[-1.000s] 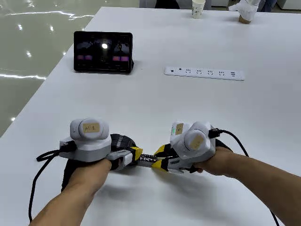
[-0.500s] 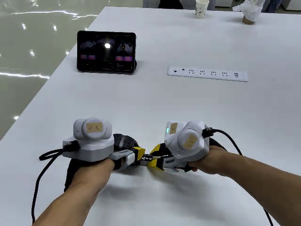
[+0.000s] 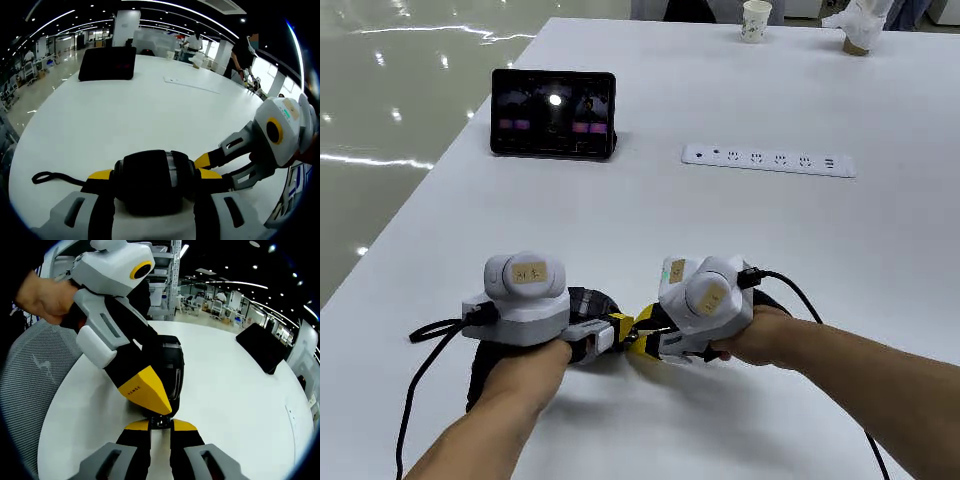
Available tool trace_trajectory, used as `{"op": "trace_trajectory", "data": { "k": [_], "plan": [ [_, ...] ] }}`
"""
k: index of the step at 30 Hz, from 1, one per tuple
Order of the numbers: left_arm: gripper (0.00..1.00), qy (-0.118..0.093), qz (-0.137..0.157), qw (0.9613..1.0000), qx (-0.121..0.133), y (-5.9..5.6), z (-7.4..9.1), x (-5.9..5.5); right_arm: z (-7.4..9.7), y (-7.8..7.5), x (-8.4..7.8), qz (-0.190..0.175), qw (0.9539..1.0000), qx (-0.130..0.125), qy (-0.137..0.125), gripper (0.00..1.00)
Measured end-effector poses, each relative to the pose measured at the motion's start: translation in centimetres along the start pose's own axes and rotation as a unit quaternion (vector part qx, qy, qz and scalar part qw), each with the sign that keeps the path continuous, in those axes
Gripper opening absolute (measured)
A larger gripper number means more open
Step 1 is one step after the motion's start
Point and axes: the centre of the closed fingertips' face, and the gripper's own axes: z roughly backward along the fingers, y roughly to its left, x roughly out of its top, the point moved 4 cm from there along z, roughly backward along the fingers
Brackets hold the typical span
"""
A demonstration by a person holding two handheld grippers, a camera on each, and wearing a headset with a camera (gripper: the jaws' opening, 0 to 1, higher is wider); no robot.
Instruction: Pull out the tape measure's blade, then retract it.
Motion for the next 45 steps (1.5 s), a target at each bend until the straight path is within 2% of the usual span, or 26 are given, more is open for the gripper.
{"op": "trace_trajectory", "data": {
  "k": [10,19,29,37,45],
  "plan": [
    [0.60,0.001,0.000,1.0000,0.004,0.0,0.0,0.0,-0.1,0.0,0.1,-0.001,1.0000,0.000,0.005,0.12],
    [0.62,0.020,0.001,0.9998,-0.001,-0.1,-0.1,0.1,-0.2,0.1,0.3,0.025,0.9994,-0.011,0.021,0.13],
    [0.62,0.026,0.004,0.9996,-0.007,0.0,-0.1,0.1,0.2,0.3,0.4,0.029,0.9991,-0.016,0.025,0.16],
    [0.64,0.022,-0.007,0.9997,-0.008,0.2,0.6,0.1,1.3,0.6,-0.2,0.016,0.9990,-0.030,0.028,0.20],
    [0.64,0.020,-0.024,0.9995,-0.010,0.7,1.8,-0.3,2.8,1.2,-1.3,-0.017,0.9983,-0.047,0.029,0.24]
  ]
}}
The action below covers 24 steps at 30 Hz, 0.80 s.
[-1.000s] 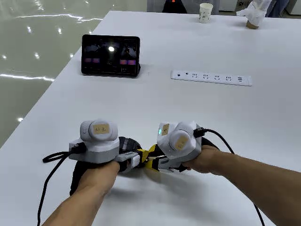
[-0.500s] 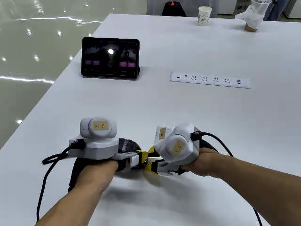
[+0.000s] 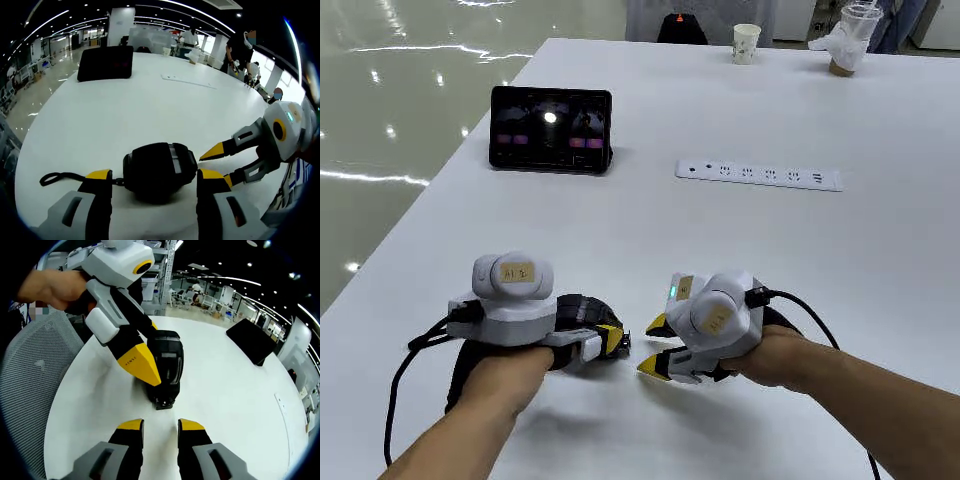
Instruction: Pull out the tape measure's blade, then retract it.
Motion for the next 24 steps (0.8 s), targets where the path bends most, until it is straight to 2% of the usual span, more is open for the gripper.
{"op": "trace_trajectory", "data": {
  "k": [14,24],
  "plan": [
    [0.69,0.003,-0.027,0.9996,-0.008,0.6,1.8,-1.5,3.4,0.0,-2.0,-0.040,0.9984,-0.040,-0.001,0.34],
    [0.71,-0.005,-0.060,0.9979,-0.022,0.7,2.8,-2.2,5.3,0.5,-3.6,-0.076,0.9953,-0.060,-0.006,0.39]
  ]
}}
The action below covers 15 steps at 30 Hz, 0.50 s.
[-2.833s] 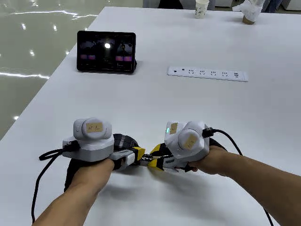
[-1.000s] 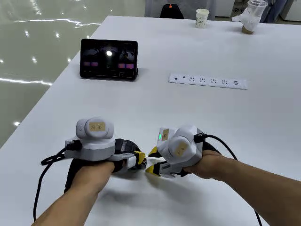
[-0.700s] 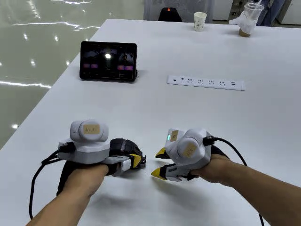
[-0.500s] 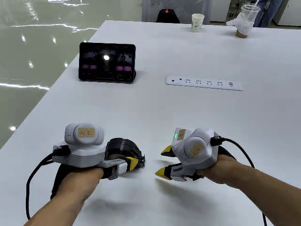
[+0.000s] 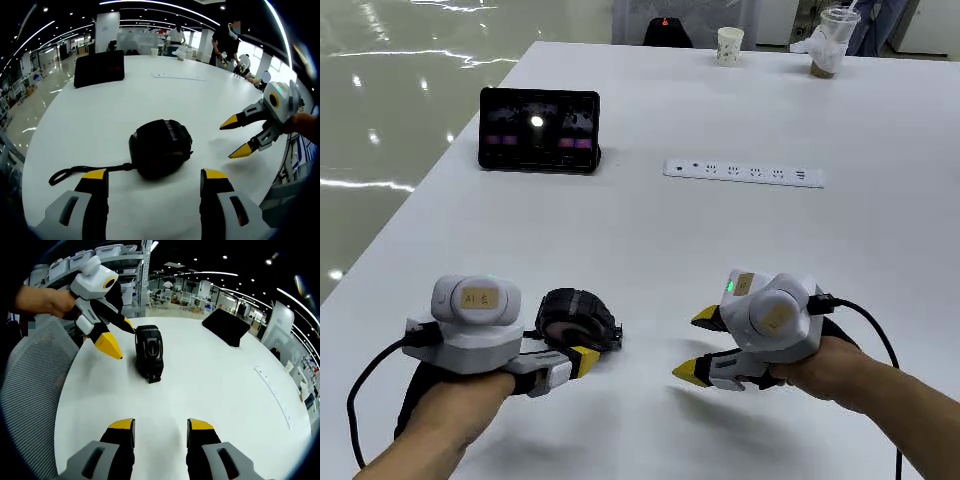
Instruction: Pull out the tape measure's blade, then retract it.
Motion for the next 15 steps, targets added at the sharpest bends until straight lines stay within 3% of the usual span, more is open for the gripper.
{"op": "trace_trajectory", "data": {
  "k": [15],
  "plan": [
    [0.72,-0.015,-0.030,0.9984,-0.045,-0.4,1.0,-0.4,2.8,0.6,-3.1,-0.058,0.9980,-0.027,-0.004,0.46]
  ]
}}
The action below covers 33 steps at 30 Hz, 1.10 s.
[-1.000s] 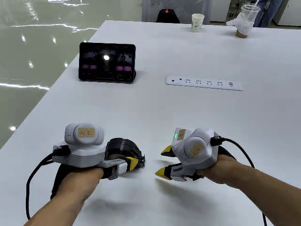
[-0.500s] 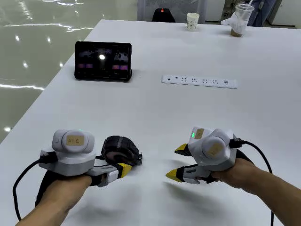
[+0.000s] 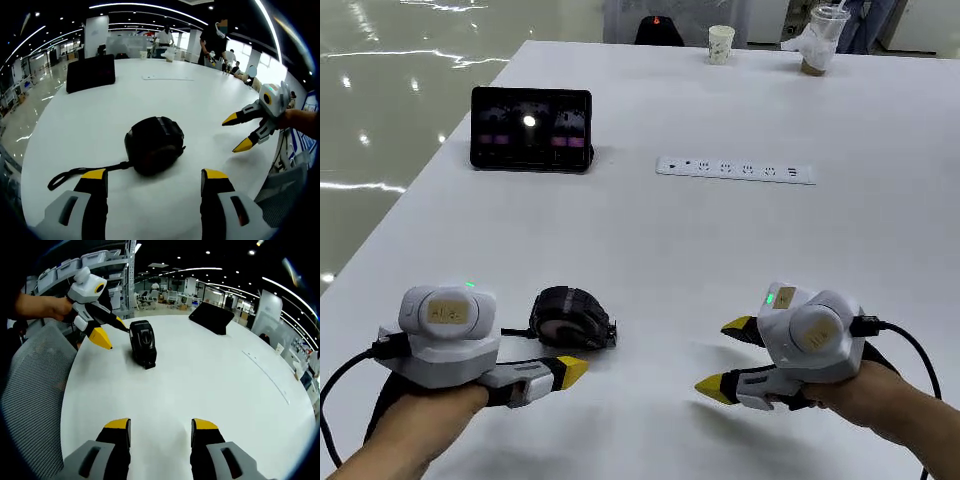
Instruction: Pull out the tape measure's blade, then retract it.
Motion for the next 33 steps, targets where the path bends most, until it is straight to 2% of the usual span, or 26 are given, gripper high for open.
{"op": "trace_trajectory", "data": {
  "k": [9,15,22,27,33],
  "plan": [
    [0.74,-0.001,-0.016,0.9997,-0.019,-0.3,0.6,-0.6,2.0,0.1,-1.6,-0.030,0.9993,-0.020,-0.007,0.51],
    [0.74,-0.011,-0.026,0.9991,-0.032,-0.3,1.1,-0.8,3.1,0.4,-2.6,-0.047,0.9983,-0.031,-0.014,0.55],
    [0.76,-0.017,-0.046,0.9976,-0.048,-0.2,1.2,-0.8,4.0,1.3,-3.3,-0.063,0.9971,-0.030,-0.029,0.60],
    [0.77,-0.021,-0.059,0.9964,-0.057,-0.4,1.6,-1.1,4.7,1.6,-3.3,-0.074,0.9952,-0.039,-0.051,0.63],
    [0.81,-0.038,-0.083,0.9932,-0.072,-1.0,2.0,-1.1,5.1,1.8,-3.4,-0.067,0.9947,-0.049,-0.061,0.68]
  ]
}}
